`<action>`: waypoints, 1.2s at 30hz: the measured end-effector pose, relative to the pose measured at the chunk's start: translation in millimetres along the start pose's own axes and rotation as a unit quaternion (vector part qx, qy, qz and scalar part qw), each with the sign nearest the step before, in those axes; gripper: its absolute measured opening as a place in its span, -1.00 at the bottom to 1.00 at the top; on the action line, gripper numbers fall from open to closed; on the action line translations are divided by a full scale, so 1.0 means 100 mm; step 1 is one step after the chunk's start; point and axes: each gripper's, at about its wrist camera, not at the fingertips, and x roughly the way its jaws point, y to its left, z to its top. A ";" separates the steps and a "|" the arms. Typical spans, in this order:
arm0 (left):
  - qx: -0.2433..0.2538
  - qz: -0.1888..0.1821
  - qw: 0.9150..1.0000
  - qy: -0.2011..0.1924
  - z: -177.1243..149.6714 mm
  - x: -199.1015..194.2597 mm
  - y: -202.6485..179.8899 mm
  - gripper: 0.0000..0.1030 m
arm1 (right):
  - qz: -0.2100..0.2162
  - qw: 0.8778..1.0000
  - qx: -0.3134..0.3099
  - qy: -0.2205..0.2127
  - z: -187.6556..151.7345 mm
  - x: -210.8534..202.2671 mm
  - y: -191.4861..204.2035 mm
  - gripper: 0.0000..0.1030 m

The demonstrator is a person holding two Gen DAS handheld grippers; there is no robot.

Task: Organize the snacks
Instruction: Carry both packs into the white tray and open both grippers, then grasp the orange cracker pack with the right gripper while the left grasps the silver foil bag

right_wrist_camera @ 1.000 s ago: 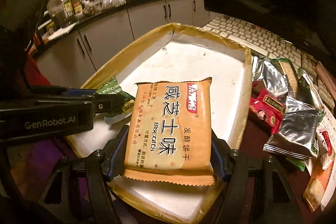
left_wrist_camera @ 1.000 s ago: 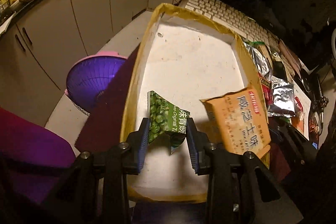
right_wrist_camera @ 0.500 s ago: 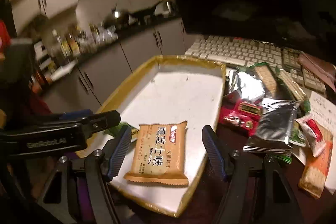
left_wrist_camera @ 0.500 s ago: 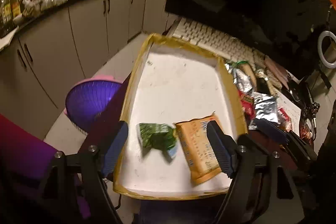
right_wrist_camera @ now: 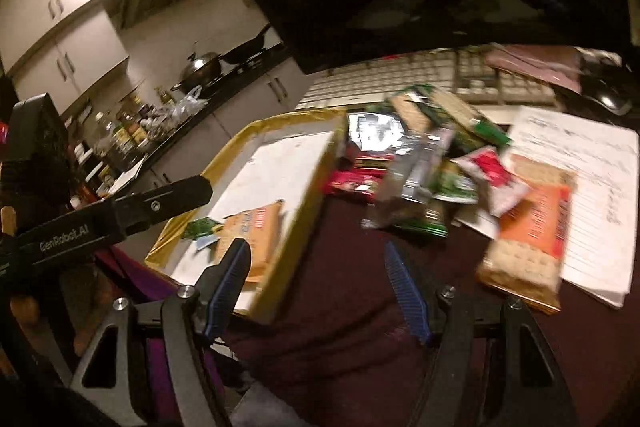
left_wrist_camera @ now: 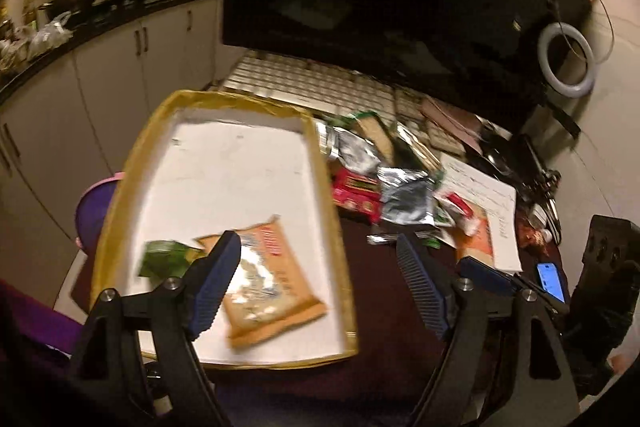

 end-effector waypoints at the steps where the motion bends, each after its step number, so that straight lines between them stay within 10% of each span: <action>1: 0.007 -0.004 1.000 0.007 -0.01 0.03 -0.08 0.56 | 0.001 1.000 0.008 0.001 -0.01 -0.03 -0.06 0.35; 22: 0.034 -0.068 0.995 0.070 0.06 0.38 -0.52 0.57 | -0.136 0.981 0.136 0.001 0.02 -0.17 -1.04 0.09; 36: 0.015 -0.047 0.979 0.199 0.46 1.53 -0.61 0.57 | -0.288 0.955 0.064 0.029 0.07 0.14 -0.82 0.23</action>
